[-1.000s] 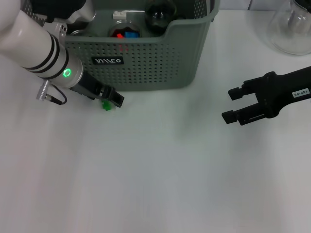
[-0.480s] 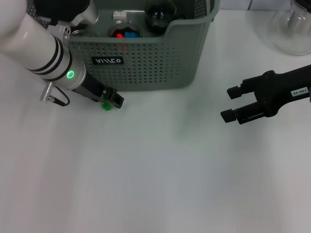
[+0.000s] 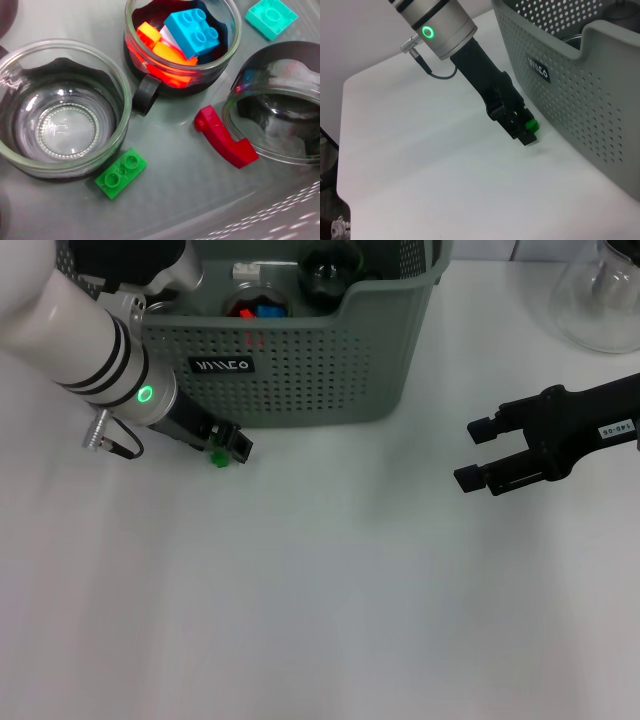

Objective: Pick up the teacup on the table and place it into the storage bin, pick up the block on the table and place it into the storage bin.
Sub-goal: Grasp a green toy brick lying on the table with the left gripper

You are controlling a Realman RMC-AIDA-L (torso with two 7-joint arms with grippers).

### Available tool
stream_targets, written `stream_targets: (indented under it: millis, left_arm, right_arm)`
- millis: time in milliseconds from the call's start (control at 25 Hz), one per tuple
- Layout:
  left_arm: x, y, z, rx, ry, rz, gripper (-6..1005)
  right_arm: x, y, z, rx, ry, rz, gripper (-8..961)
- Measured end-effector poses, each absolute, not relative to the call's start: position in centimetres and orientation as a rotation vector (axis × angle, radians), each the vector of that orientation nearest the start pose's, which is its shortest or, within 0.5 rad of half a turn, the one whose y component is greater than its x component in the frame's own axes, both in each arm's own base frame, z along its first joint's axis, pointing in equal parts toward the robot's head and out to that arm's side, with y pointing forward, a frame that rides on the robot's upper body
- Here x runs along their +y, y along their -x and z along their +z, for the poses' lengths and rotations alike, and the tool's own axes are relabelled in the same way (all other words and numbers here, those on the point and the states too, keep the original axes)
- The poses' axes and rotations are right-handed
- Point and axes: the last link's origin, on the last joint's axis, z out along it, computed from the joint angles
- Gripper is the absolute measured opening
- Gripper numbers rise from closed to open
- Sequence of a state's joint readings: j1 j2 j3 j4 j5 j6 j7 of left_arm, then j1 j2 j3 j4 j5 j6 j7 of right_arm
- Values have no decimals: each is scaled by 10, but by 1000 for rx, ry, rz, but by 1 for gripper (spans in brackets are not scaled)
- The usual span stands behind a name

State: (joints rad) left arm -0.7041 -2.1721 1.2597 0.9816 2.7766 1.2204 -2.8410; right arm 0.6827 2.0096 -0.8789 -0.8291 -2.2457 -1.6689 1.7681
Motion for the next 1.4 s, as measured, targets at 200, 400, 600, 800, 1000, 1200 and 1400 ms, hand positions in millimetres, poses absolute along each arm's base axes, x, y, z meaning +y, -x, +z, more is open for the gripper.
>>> stream_targets:
  millis: [200,400,600,800,1000,1200,1400]
  left_arm:
    - [386,217,-47,-1344,2226,370,595]
    - [386,219,-46,-1335,2215,385,555]
    - [386,219,-47,-1334,2215,387,510]
    - [386,218,-47,-1330,2215,390,464]
    - [386,218,-48,-1322,2219,398,410]
    - [386,218,-48,-1318,2219,400,356]
    - [386,216,-48,-1307,2221,405,297]
  right_arm:
    - [356,-223,18,707,3010,174,835]
    - [356,-223,18,708,3010,174,836]
    - [356,-223,18,708,3010,174,836]
    - [356,-223,18,706,3010,174,836]
    - [356,-223,18,705,3009,174,836]
    - [356,-223,18,705,3009,174,836]
    - [356,-223,19,706,3008,172,836]
